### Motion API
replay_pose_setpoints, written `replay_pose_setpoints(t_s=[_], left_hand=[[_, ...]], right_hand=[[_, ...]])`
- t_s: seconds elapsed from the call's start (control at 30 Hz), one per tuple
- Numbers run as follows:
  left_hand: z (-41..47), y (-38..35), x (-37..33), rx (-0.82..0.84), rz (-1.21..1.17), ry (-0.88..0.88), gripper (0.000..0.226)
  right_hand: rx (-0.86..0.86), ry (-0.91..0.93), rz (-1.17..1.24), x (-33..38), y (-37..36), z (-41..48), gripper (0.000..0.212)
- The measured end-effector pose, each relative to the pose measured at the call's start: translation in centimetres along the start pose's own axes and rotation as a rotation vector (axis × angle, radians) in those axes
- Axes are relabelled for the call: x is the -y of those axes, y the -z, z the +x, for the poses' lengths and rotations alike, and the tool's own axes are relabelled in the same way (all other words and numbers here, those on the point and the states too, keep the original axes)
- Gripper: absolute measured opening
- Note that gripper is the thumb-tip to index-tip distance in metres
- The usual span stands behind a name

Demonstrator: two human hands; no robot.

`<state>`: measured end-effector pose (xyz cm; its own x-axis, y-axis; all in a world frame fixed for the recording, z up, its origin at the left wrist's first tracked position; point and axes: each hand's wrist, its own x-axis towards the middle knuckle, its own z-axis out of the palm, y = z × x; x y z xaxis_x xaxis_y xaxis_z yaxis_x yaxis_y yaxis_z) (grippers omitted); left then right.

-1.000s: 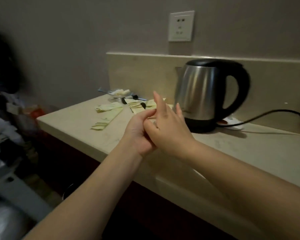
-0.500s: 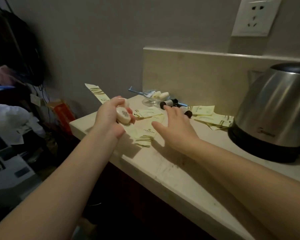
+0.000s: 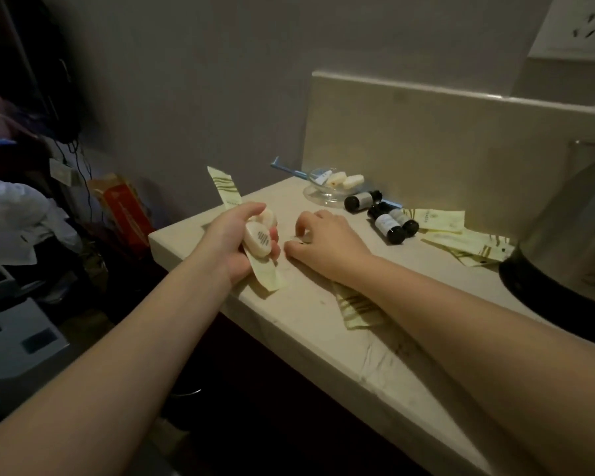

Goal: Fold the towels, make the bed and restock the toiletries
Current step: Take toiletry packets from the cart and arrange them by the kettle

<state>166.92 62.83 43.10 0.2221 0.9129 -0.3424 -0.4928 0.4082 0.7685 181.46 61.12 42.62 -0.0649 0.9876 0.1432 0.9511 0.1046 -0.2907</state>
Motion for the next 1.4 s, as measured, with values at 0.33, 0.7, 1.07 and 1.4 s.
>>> replay_pose_setpoints(t_s=[0.33, 0.7, 1.07, 1.4], left_hand=[[-0.5, -3.3, 1.7, 0.104, 0.150, 0.063, 0.038], [-2.1, -3.8, 2.4, 0.128, 0.233, 0.051, 0.029], [-1.6, -4.8, 3.9, 0.114, 0.071, -0.028, 0.022], [-1.3, -10.2, 5.7, 0.335, 0.044, 0.131, 0.008]], right_hand=[[-0.258, 0.084, 0.284, -2.9, 3.7, -6.5, 0.027], [0.157, -0.379, -0.129, -1.7, 5.0, -9.6, 0.106], [-0.330, -0.395, 0.644, -0.5, 5.6, -9.3, 0.062], [-0.098, -0.367, 0.632, -2.0, 5.8, -7.5, 0.044]])
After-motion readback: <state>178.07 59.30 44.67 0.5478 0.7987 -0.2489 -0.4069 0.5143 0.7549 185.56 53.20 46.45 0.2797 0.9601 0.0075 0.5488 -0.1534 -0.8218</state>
